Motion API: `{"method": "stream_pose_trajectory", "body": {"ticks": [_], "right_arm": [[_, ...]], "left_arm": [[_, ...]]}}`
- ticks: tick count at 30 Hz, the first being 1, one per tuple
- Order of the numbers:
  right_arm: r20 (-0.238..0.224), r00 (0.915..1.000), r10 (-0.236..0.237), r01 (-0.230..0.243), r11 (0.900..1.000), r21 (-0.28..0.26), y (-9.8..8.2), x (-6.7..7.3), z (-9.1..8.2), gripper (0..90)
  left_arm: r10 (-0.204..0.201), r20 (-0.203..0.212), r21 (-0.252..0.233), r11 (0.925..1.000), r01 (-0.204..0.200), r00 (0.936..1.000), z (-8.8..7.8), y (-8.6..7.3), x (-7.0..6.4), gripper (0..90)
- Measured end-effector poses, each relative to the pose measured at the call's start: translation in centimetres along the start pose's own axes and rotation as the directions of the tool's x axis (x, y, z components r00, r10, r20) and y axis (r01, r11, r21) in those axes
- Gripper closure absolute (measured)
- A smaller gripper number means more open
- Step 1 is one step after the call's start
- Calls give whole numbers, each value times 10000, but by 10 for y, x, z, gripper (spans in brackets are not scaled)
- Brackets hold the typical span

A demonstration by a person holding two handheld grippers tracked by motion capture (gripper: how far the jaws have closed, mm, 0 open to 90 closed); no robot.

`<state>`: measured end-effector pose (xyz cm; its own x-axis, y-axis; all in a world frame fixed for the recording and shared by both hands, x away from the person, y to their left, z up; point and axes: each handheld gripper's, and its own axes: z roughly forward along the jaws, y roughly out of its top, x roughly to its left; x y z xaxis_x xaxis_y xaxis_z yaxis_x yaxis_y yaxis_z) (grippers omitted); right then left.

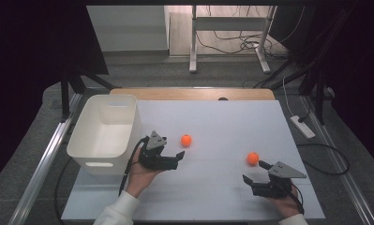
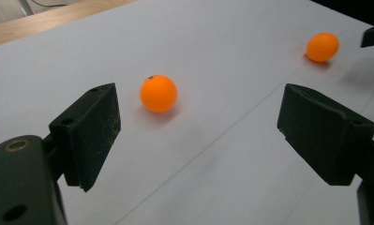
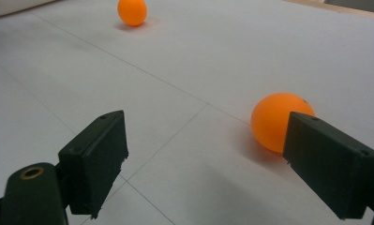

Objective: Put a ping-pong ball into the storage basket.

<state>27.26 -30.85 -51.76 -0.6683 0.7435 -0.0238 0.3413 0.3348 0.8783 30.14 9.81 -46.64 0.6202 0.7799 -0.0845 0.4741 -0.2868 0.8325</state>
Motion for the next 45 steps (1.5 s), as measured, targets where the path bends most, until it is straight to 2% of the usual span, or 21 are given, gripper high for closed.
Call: {"method": "stream_pose_trajectory", "body": {"ticks": [6, 9, 13, 24, 29, 45], "right_arm": [[32, 10000, -29, 29, 10000, 46, 0, 0, 0, 143], [41, 10000, -30, 30, 10000, 34, 0, -1, 0, 143], [50, 10000, -14, 14, 10000, 5, 0, -1, -1, 143], [74, 10000, -8, 7, 10000, 34, 0, -2, 0, 143], [43, 10000, -9, 8, 10000, 12, 0, -2, 0, 143], [61, 10000, -71, 71, 10000, 2, 0, -1, -1, 142]], "left_arm": [[-89, 81, 4, 10000, 89, 9999, 5, 7, 4, 148], [-3, 30, 77, 10000, 3, 10000, 7, 10, 5, 147], [-226, 156, 34, 9997, 226, 9996, 11, 14, 9, 148], [-209, 9, 272, 9994, 208, 9998, 22, 20, 14, 148], [-465, 145, 284, 9985, 461, 9988, 26, 24, 19, 148], [-270, -71, 636, 9976, 273, 9996, 40, 33, 19, 149]]}}
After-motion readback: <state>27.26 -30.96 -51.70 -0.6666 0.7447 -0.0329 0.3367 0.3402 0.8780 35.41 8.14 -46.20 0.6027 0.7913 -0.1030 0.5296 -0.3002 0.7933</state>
